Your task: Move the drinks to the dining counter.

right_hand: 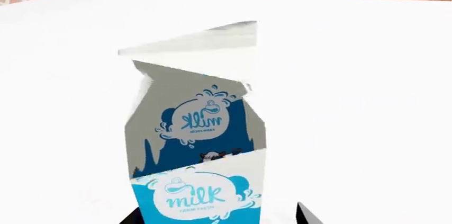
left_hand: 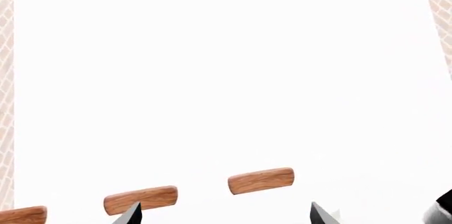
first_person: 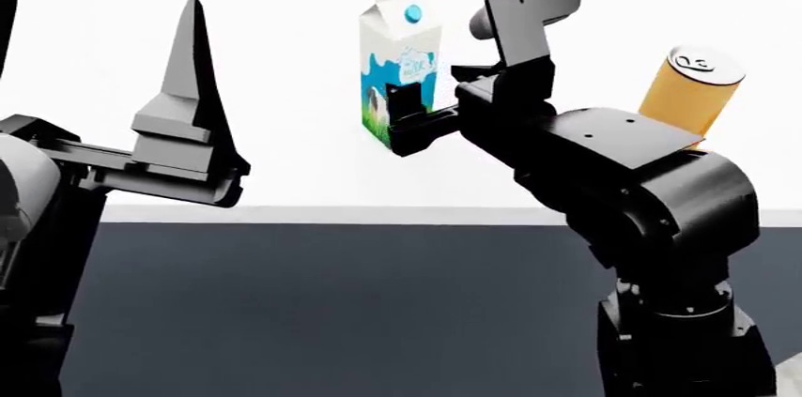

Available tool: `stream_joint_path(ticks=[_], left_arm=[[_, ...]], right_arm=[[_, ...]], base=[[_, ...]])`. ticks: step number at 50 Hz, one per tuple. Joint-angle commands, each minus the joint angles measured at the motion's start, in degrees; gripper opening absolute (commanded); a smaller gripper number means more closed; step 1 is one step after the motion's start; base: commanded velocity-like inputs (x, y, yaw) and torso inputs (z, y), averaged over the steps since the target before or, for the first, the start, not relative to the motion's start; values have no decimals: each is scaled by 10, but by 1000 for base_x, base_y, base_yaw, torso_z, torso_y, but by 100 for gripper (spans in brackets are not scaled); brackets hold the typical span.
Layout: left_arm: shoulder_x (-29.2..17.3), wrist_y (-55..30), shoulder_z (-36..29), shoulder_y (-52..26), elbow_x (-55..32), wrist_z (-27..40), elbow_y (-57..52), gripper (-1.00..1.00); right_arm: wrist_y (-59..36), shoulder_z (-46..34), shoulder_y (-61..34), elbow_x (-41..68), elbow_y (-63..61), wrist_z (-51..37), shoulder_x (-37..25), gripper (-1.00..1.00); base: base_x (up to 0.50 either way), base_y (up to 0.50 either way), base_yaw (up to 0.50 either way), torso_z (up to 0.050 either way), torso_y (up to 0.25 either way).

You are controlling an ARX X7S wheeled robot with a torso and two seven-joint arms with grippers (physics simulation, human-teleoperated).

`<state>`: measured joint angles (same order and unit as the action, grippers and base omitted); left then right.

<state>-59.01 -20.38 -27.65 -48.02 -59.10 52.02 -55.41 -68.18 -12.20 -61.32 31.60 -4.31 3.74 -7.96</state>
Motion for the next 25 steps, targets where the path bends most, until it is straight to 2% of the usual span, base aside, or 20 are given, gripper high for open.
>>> stream_joint_path(ticks=[1,14,22,25], left_arm=[[3,-4,-4,-8,-2,1,0,100],[8,-12,-8,-25,-12,2,0,100],[8,-10,-9,-24,-10,2,0,100],[8,-11,-9,-26,-11,3,0,100]], right_arm=[[-37,36,-16,30,-46,-12,-5,100],[-128,97,-45,88,-144,-50,-3,100],[-208,159,-86,133,-224,-101,11,100],[-217,171,-101,191,-236,-151,1,100]], base=[[0,0,0,0,0],[0,0,0,0,0],[0,0,0,0,0],[0,0,0,0,0]])
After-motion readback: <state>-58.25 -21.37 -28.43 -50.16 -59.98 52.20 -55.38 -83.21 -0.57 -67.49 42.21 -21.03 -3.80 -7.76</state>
